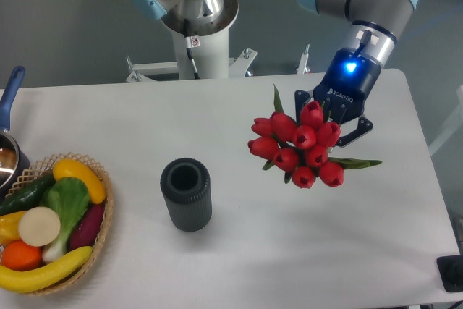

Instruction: Insert the flowers into the vase

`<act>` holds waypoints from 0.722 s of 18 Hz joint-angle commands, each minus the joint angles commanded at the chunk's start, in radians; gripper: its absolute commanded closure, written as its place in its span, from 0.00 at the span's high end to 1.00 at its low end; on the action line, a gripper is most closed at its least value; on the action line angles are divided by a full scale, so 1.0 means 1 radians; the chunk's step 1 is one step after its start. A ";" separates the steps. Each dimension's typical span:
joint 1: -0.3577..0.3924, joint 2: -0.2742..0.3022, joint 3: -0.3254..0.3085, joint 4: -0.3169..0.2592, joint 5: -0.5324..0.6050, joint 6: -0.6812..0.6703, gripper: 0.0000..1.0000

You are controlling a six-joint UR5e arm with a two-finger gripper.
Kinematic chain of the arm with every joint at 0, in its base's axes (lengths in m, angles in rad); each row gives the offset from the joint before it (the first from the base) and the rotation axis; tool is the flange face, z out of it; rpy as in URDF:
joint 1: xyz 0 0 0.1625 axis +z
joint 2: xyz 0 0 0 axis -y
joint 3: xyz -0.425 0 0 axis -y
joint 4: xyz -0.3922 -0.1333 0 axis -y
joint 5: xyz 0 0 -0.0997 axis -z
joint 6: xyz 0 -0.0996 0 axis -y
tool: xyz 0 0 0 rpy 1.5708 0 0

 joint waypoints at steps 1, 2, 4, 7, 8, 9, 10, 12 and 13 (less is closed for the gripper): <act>-0.002 0.000 -0.002 0.000 0.000 0.005 0.28; -0.002 0.000 -0.006 0.005 0.000 0.006 0.28; 0.000 0.000 0.005 0.009 0.000 0.002 0.28; -0.005 -0.002 0.002 0.012 0.000 0.006 0.28; -0.008 -0.002 0.002 0.012 -0.002 0.006 0.28; -0.012 -0.002 0.003 0.012 -0.006 0.008 0.28; -0.017 -0.005 0.003 0.012 -0.030 0.006 0.28; -0.032 -0.009 0.003 0.014 -0.099 0.006 0.28; -0.050 -0.011 0.003 0.021 -0.124 0.008 0.28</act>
